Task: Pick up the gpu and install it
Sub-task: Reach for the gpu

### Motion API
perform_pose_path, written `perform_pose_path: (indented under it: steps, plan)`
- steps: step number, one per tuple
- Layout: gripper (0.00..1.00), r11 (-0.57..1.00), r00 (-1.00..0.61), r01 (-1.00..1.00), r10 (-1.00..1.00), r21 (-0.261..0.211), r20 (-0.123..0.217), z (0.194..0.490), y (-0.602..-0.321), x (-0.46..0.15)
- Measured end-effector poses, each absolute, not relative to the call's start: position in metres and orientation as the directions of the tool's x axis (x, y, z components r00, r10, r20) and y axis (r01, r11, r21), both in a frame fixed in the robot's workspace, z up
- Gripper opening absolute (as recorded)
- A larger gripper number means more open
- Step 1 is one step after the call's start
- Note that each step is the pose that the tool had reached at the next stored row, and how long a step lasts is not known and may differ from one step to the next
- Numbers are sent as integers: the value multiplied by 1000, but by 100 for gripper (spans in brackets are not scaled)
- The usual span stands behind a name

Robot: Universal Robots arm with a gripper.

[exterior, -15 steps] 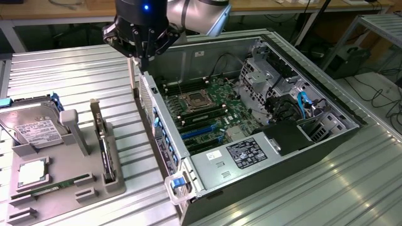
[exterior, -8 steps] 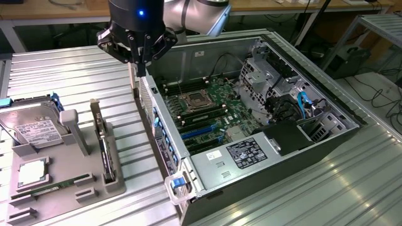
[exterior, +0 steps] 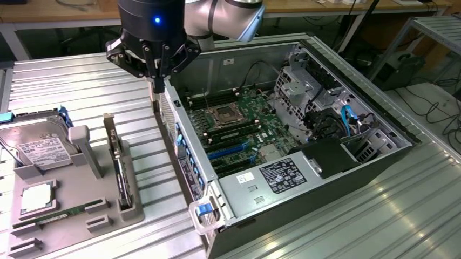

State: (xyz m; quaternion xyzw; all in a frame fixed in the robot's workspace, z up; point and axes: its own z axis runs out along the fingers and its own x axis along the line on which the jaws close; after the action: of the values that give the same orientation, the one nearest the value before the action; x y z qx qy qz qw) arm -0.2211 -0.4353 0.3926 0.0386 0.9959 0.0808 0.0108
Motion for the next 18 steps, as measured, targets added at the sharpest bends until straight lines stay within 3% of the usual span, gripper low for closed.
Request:
perform_pose_path:
  steps: [18]
  plan:
    - [11,984,-997,75,79,162,-15,391,-461,-245]
